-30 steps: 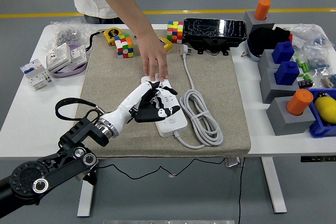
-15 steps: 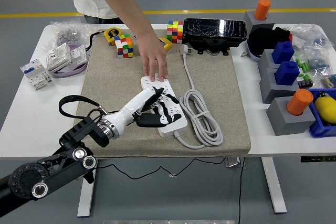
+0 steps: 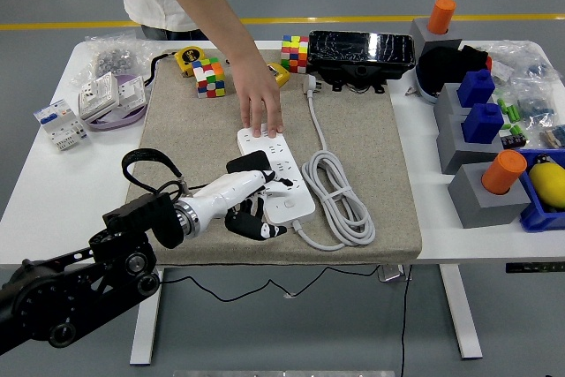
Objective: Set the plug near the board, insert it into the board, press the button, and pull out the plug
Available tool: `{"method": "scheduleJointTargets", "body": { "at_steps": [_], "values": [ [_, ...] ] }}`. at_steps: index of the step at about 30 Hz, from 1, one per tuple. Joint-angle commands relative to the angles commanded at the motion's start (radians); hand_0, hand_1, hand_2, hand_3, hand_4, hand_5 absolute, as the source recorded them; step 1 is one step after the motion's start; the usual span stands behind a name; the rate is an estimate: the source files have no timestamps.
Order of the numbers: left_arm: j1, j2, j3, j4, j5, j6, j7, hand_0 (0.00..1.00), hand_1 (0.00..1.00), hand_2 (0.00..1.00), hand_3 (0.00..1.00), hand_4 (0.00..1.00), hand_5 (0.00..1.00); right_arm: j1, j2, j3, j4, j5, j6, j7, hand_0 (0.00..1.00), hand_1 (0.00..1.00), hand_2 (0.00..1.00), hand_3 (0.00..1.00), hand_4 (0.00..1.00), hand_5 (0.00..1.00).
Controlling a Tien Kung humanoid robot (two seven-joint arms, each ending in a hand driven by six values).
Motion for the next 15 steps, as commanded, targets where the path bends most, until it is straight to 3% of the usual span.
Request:
{"method": "scheduleJointTargets", "body": {
  "at_steps": [15],
  "values": [
    [-0.015,-0.011,0.036,0.043,-0.014,-0.027,0.01,0.159,0.061,0.139,0.867,0.822,0.195,0.001,-0.005,-0.009,0.001,0.002,-0.001,0.001,0.575,0.634,0.623,0.551,0.889,0.42]
  ]
}}
